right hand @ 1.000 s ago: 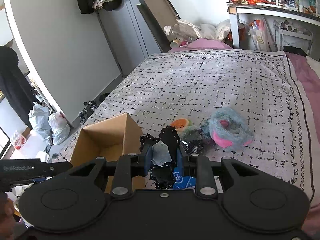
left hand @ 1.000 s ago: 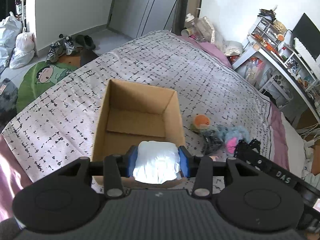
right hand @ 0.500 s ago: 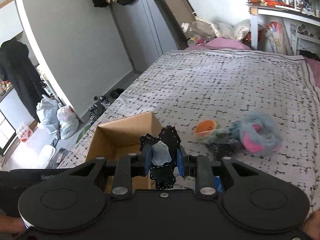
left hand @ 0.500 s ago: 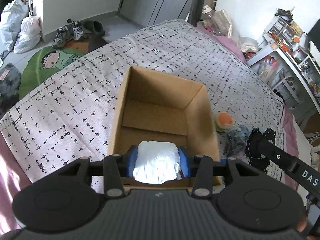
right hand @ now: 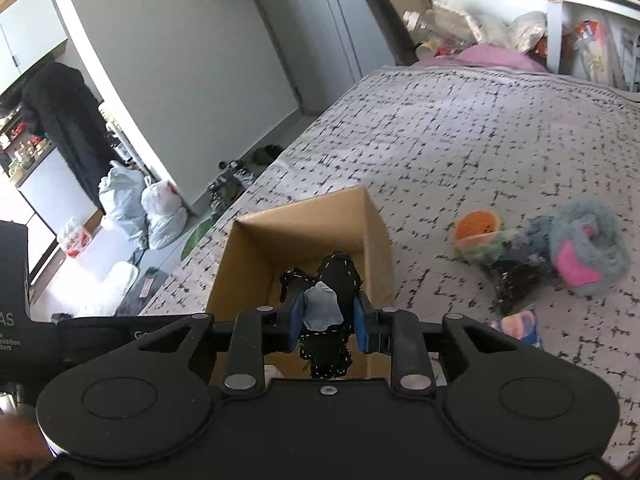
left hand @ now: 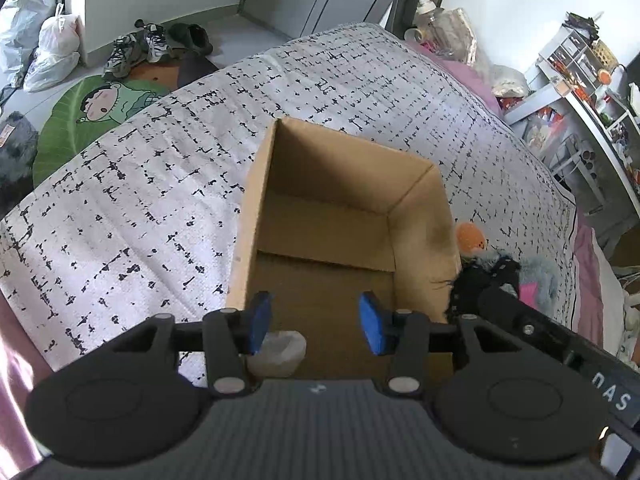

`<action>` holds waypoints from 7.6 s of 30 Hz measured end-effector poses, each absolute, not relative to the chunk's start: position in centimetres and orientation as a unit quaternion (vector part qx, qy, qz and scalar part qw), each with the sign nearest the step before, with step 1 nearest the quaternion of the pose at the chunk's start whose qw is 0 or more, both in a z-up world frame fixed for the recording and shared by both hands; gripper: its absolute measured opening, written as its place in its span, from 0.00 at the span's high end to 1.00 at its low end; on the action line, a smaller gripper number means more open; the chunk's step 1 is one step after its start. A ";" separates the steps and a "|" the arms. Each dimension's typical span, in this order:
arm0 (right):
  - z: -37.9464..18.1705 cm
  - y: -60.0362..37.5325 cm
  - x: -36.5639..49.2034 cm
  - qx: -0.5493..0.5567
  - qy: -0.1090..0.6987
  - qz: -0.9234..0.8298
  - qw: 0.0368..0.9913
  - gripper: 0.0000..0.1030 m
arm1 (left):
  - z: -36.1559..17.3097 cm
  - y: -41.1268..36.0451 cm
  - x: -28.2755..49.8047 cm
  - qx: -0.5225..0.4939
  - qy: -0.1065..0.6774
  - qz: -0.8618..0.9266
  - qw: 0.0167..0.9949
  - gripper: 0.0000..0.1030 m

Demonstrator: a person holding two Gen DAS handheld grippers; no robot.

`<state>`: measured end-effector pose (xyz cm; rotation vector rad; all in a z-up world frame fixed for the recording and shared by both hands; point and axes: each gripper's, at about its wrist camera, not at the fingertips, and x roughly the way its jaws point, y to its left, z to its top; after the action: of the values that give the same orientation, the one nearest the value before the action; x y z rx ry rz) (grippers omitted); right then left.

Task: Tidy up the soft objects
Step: 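Open the right tool over the box to drop the black scrunchie, then move both tools to the grey plush and close them on it, then lift the grey plush with both tools and carry it over the box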

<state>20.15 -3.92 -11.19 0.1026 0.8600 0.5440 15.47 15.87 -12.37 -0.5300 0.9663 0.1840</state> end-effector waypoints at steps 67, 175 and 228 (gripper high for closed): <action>-8.1 -26.8 26.1 0.166 0.409 0.146 0.885 0.43 | -4.2 -0.5 19.6 -0.190 0.437 0.052 0.878 0.38; -6.1 -18.7 24.0 0.118 0.410 0.196 0.883 0.95 | -4.7 0.1 20.7 -0.244 0.401 -0.050 0.881 0.90; -10.9 0.8 22.6 0.091 0.476 0.216 0.848 0.95 | -10.2 19.4 17.7 -0.294 0.429 0.015 0.854 0.89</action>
<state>22.62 0.81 -10.90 0.1912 1.0026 0.4554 17.73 19.36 -10.22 -0.6180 0.9027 0.0309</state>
